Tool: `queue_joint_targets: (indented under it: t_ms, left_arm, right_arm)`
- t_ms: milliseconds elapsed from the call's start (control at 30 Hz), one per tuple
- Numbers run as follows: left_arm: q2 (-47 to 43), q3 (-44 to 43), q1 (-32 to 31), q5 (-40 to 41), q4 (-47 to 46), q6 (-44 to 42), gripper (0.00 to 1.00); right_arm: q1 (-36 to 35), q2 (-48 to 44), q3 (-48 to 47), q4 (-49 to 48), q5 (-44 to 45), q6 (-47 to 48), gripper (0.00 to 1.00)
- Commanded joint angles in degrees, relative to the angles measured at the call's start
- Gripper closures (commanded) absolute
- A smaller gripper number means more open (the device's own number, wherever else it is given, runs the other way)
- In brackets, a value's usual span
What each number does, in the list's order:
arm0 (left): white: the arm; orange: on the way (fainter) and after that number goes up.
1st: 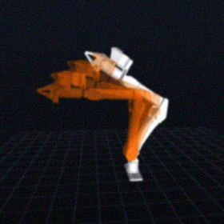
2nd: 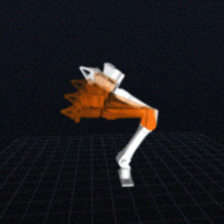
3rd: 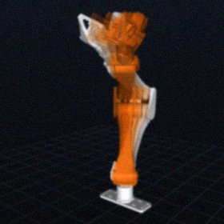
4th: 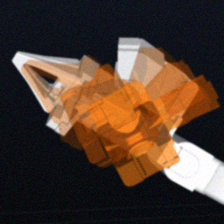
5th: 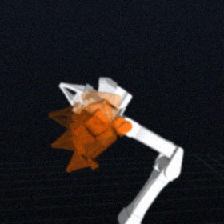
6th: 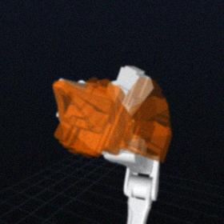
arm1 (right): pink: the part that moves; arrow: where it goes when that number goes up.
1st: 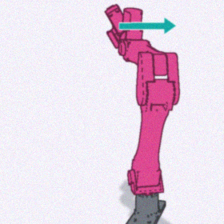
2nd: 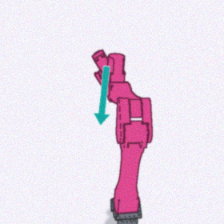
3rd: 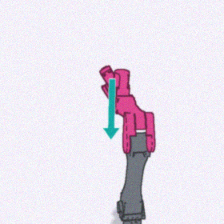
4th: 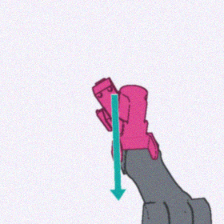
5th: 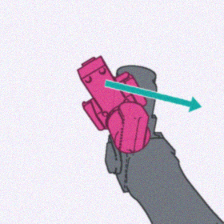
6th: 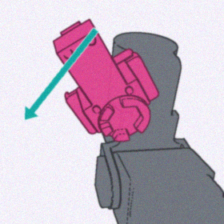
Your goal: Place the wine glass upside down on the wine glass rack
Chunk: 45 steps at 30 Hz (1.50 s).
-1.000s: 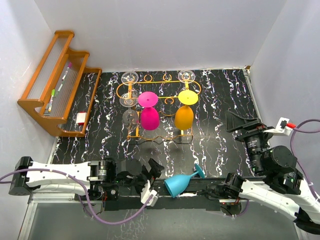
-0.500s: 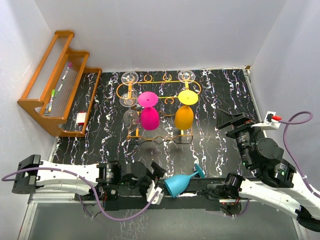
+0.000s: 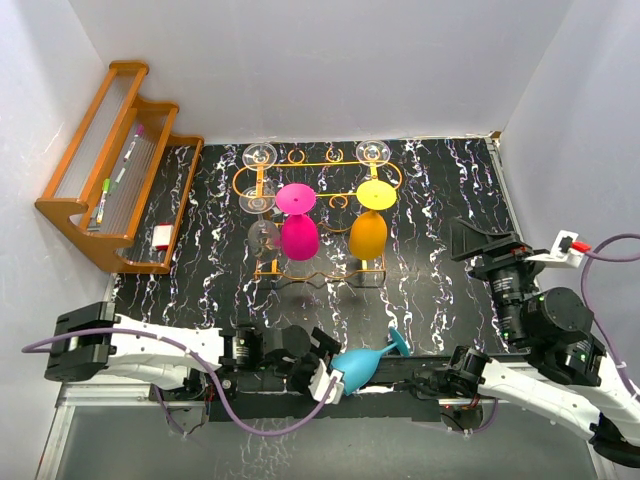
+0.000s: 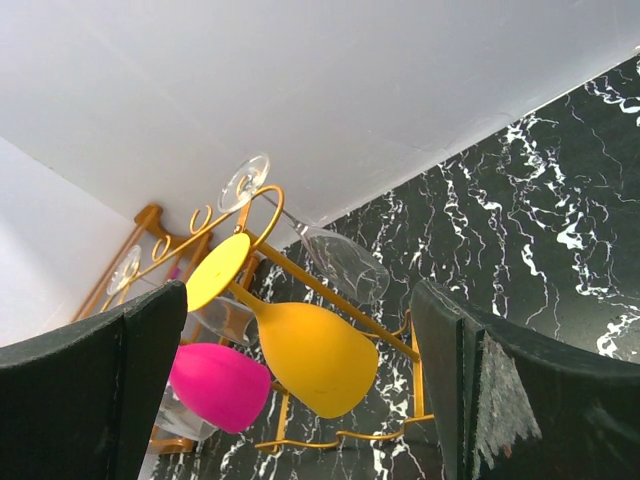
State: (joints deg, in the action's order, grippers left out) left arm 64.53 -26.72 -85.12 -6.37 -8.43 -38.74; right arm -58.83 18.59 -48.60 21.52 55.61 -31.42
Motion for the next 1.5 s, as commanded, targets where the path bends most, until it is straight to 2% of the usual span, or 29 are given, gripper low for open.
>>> queue_joint_targets:
  t_ms: [0,133,367,933,1100,1233,1367,1467]
  left_arm:
    - [2.27,-3.25,0.84,1.69,-3.19,1.24,0.22]
    - [3.54,-3.19,1.27,1.79,-4.5,2.09,0.24]
    - [4.61,-2.99,1.59,1.78,-5.83,3.83,0.33]
    - [1.08,4.16,1.8,4.03,-14.87,2.93,0.76]
    - [0.86,6.28,1.8,4.86,-19.33,2.54,0.77]
    - [1.56,7.18,1.77,4.39,-22.45,2.91,0.63]
    - [3.03,6.98,1.81,3.47,-24.76,3.87,0.59]
    - [4.7,6.15,1.81,2.68,-25.73,4.24,0.6]
  right_arm:
    - [-0.22,-2.01,0.55,-2.53,0.92,1.25,0.01]
    - [-0.21,-2.02,0.49,-2.58,1.64,1.94,0.02]
    - [-0.23,-2.39,1.37,-2.54,1.84,1.51,0.02]
    - [-0.22,-0.85,2.15,-2.47,2.22,-0.41,0.01]
    - [-0.16,-0.92,2.5,-2.53,2.11,-0.75,0.02]
    - [-0.21,-1.2,2.63,-2.49,2.11,-0.84,0.02]
    - [-0.21,-1.63,2.85,-2.47,2.22,-0.84,0.02]
    - [-0.15,-2.03,3.02,-2.45,2.39,-0.76,0.02]
